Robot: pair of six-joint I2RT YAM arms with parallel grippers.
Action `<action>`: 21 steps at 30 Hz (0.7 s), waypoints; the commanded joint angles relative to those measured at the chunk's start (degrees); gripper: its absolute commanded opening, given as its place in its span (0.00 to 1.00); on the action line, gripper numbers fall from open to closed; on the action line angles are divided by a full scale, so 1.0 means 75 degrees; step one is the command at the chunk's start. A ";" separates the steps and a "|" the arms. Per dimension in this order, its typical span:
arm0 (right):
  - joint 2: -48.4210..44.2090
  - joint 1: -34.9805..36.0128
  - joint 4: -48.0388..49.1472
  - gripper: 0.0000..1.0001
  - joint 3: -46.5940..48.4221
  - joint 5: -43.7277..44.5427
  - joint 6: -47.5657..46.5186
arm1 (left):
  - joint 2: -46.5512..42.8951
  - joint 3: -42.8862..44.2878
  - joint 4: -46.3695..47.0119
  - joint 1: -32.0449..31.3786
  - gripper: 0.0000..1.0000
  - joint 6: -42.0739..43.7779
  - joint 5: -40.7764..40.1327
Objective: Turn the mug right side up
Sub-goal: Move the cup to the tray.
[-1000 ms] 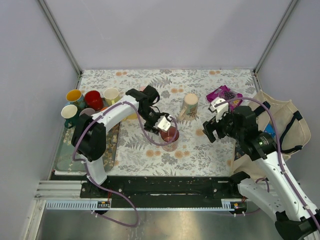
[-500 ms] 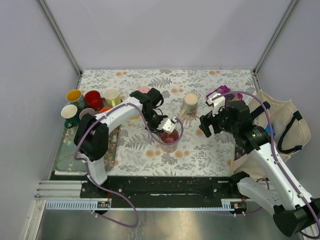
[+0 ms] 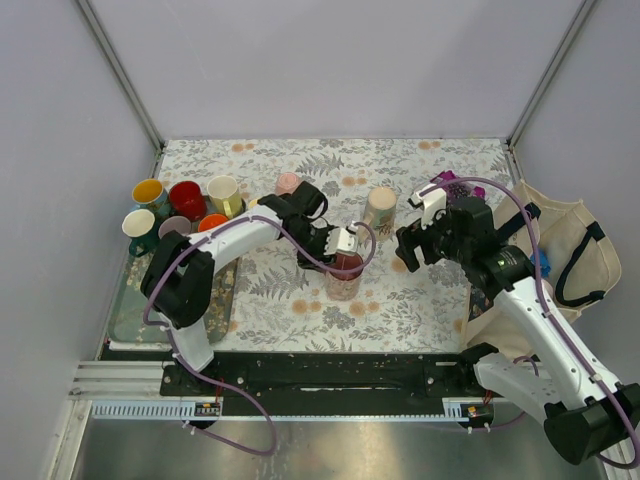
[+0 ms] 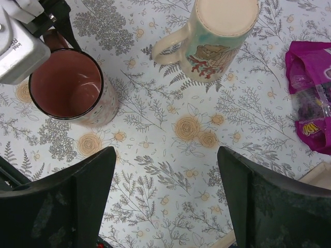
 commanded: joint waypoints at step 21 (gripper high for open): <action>0.0235 -0.0056 0.0580 0.89 0.0169 0.0041 0.0294 | -0.0989 0.0672 -0.0864 0.0543 0.00 -0.2164 0.0010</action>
